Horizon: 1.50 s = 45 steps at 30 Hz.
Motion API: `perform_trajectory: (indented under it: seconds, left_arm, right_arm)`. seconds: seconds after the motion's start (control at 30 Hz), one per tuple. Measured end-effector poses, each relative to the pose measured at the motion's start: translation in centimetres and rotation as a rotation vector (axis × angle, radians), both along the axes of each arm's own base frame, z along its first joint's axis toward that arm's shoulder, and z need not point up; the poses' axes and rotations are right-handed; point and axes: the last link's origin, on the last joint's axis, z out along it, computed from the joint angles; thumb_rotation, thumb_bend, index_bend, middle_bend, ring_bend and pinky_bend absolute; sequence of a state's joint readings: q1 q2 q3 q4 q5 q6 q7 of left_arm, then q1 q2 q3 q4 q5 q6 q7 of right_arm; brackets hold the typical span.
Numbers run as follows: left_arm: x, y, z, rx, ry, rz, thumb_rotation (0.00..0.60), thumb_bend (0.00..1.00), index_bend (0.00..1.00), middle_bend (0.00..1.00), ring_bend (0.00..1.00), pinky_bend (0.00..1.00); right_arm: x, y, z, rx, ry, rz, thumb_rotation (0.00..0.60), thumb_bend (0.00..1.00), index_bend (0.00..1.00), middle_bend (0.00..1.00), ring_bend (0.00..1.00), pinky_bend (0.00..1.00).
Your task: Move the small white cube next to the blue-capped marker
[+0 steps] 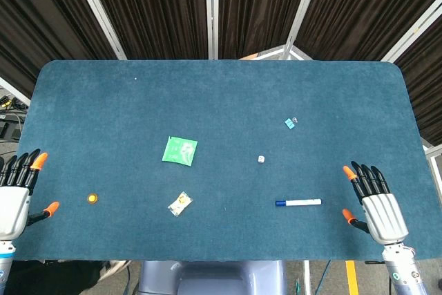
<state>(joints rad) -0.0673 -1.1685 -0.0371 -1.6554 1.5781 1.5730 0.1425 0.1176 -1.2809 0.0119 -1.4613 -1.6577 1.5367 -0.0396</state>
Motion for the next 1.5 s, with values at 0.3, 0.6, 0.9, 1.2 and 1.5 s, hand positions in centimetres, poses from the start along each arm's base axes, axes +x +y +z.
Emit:
perform_trajectory:
  seconds: [0.3,0.6,0.9,1.2,1.5]
  left_arm:
    - [-0.1,0.1,0.0,0.001,-0.003,0.004,0.600,0.00,0.00,0.00,0.00,0.00]
    - [-0.3,0.5,0.3,0.012,-0.010,0.017,0.600,0.00,0.00,0.00,0.00,0.00]
    - [-0.6,0.9,0.4,0.014,-0.015,0.026,0.600,0.00,0.00,0.00,0.00,0.00]
    - [-0.8,1.0,0.3,0.004,-0.018,0.029,0.600,0.00,0.00,0.00,0.00,0.00]
    - [-1.2,1.3,0.5,0.001,-0.031,0.037,0.600,0.00,0.00,0.00,0.00,0.00]
  right_arm:
    - [0.0,0.0,-0.1,0.007,-0.001,-0.003,0.600,0.13,0.01,0.00,0.00,0.00]
    - [1.5,-1.4,-0.9,0.044,-0.067,0.005,0.600,0.13,0.10,0.00,0.00,0.00]
    - [5.4,-4.9,-3.1,0.115,-0.124,0.006,0.600,0.18,0.29,0.01,0.00,0.00]
    - [9.6,-9.2,-7.9,0.202,-0.195,-0.066,0.600,0.22,0.36,0.05,0.00,0.00]
    - [12.5,-12.3,-12.9,0.252,-0.164,-0.099,0.600,0.22,0.32,0.05,0.00,0.00]
